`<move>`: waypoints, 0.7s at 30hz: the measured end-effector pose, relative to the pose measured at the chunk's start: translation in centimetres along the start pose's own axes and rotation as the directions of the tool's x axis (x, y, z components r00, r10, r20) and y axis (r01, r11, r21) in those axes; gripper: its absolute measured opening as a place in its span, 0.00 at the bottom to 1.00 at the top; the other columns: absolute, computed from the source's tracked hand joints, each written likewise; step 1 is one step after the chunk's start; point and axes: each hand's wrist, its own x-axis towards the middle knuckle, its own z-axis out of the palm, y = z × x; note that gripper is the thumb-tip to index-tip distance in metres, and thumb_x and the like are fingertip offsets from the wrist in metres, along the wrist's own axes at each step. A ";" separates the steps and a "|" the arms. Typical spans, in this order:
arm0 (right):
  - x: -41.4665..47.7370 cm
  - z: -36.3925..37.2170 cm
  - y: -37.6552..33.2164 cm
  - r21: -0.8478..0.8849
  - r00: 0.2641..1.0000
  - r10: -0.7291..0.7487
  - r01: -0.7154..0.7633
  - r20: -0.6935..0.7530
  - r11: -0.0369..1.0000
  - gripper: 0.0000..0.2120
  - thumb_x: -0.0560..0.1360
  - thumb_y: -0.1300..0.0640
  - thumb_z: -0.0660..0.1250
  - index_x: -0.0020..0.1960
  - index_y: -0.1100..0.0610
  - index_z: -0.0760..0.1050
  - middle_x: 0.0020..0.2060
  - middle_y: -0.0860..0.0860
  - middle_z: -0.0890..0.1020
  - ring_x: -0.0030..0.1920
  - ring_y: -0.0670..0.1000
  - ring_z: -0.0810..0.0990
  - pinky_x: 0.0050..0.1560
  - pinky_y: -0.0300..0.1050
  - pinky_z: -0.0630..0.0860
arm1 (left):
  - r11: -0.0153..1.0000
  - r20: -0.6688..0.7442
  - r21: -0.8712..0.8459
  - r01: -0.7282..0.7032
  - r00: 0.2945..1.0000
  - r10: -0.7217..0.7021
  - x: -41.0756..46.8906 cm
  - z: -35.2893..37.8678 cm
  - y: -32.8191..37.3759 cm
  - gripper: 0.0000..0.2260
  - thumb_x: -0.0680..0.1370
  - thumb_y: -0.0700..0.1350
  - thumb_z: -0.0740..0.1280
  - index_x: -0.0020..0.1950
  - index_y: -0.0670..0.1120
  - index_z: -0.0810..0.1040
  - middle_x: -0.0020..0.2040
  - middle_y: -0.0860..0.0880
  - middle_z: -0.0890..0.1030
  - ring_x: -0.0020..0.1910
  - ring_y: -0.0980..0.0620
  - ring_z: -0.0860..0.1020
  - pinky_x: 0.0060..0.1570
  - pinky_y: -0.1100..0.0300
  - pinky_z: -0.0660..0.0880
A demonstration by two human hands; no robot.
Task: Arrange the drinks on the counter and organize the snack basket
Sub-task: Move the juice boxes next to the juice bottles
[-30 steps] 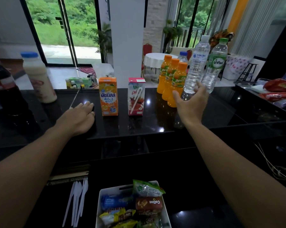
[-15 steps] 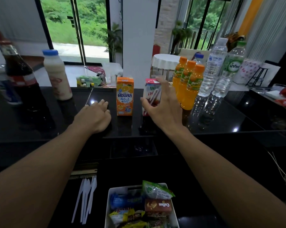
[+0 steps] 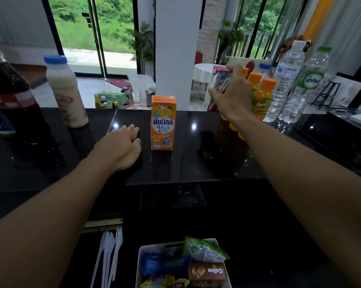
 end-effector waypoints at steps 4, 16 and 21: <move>0.2 1.9 0.9 0.029 0.998 0.049 -0.050 0.038 0.998 0.31 0.71 0.55 0.78 0.68 0.56 0.67 0.54 0.52 0.79 0.53 0.52 0.81 0.53 0.48 0.82 | 1.000 -0.016 -0.008 -0.005 1.000 0.005 0.1 0.1 -0.1 0.24 0.83 0.51 0.51 0.79 0.50 0.58 0.79 0.53 0.56 0.78 0.52 0.53 0.75 0.53 0.52; -3.8 5.3 2.3 -0.122 0.997 0.048 -0.041 0.058 0.992 0.48 0.73 0.55 0.75 0.81 0.48 0.46 0.66 0.58 0.74 0.63 0.60 0.76 0.56 0.56 0.78 | 1.000 -0.014 -0.011 0.012 1.000 -0.012 0.1 0.0 0.0 0.24 0.82 0.53 0.51 0.79 0.53 0.58 0.79 0.55 0.56 0.78 0.53 0.53 0.75 0.53 0.51; -3.6 5.9 2.3 -0.202 0.997 0.057 -0.046 0.052 0.978 0.48 0.75 0.55 0.73 0.81 0.50 0.43 0.62 0.60 0.74 0.56 0.60 0.78 0.45 0.47 0.71 | 1.000 -0.012 -0.015 0.016 1.000 -0.016 0.0 -0.1 0.1 0.23 0.82 0.53 0.52 0.79 0.54 0.58 0.79 0.56 0.55 0.78 0.53 0.53 0.74 0.53 0.51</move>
